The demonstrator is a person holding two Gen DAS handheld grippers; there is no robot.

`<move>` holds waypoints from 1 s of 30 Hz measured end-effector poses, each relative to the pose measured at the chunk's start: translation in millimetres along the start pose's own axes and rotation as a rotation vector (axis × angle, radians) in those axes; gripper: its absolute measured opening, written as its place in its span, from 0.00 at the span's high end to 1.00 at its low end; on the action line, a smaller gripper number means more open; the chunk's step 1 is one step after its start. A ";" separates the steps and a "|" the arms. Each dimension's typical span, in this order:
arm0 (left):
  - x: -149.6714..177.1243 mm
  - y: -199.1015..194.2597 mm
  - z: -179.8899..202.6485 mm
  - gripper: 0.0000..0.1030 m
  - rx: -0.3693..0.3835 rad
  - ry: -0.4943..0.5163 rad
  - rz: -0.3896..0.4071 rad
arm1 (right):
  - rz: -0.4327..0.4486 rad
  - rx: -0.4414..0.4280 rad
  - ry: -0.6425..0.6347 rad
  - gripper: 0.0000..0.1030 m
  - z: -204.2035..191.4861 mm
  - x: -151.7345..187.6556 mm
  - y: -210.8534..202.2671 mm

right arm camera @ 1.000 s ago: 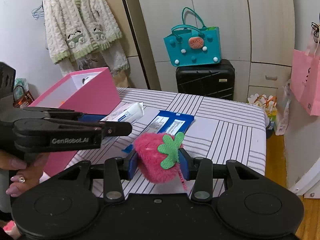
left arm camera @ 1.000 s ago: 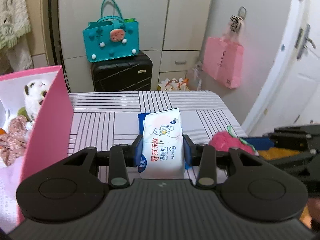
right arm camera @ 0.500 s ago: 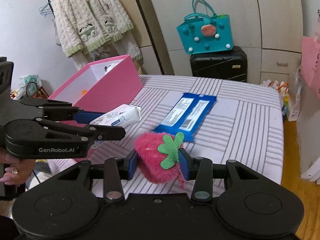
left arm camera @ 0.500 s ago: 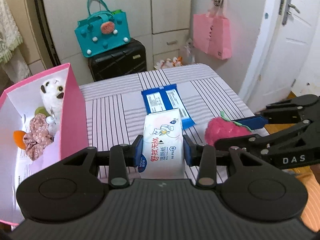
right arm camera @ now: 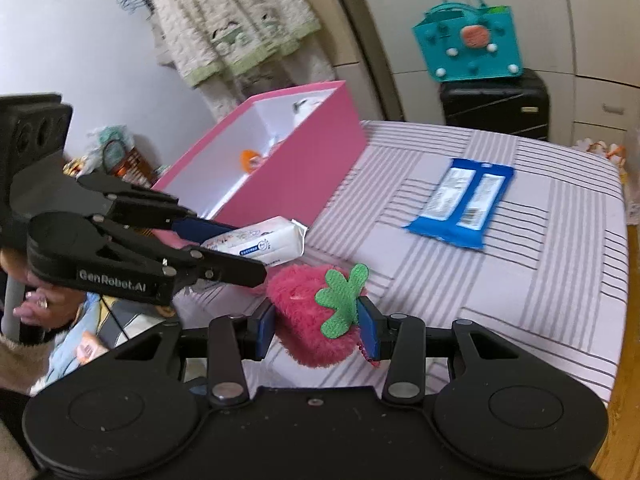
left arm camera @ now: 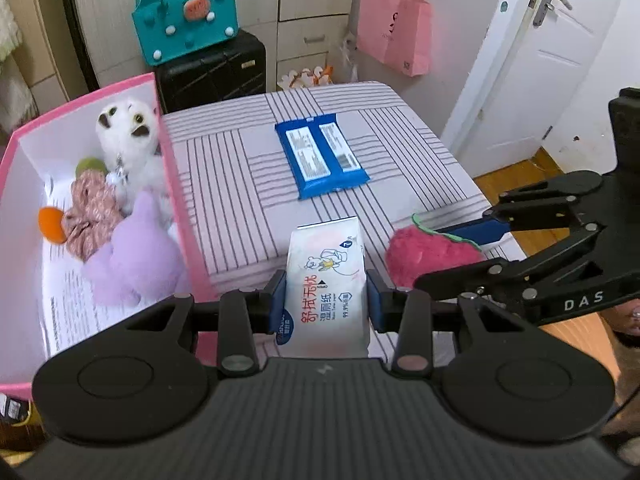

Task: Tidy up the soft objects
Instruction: 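Lift strawberry plush with right tool while left tool lifts white wipes pack toward box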

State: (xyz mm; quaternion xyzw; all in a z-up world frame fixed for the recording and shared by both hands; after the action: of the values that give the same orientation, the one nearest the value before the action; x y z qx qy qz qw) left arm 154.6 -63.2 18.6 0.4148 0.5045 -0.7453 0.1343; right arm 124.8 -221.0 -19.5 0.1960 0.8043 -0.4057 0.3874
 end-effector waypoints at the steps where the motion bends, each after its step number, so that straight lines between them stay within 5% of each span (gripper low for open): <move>1: 1.3 -4.3 -2.5 0.62 0.002 -0.005 -0.003 | -0.006 -0.005 -0.006 0.53 -3.5 -0.2 -0.3; 11: 8.4 -50.2 -34.4 0.62 -0.009 -0.038 0.011 | -0.029 -0.102 -0.066 0.53 -50.0 -12.3 5.6; 20: 2.7 -96.0 -75.1 0.62 -0.018 -0.126 0.178 | 0.003 -0.151 -0.110 0.53 -81.5 -36.3 20.6; 26: -1.7 -111.9 -107.4 0.62 -0.111 -0.116 0.261 | 0.051 -0.148 -0.124 0.53 -94.7 -61.7 36.0; 30: 0.8 -92.5 -126.9 0.62 -0.227 -0.039 0.247 | 0.105 -0.092 -0.153 0.53 -100.7 -80.6 49.9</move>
State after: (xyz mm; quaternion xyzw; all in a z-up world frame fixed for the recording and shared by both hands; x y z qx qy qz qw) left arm 158.2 88.6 58.7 0.4412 0.5279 -0.6692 0.2809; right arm 159.7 -110.4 55.9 0.1884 0.7786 -0.3613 0.4772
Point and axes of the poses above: each gripper's, at about its wrist camera, not at the fingertips, and y roughly the way its jaws point, z to its right, x to its underside, the point moved 1 cm from there along y, roughly the way its jaws point, and after that the axes turned 14 degrees about z, right-handed, at the moved point
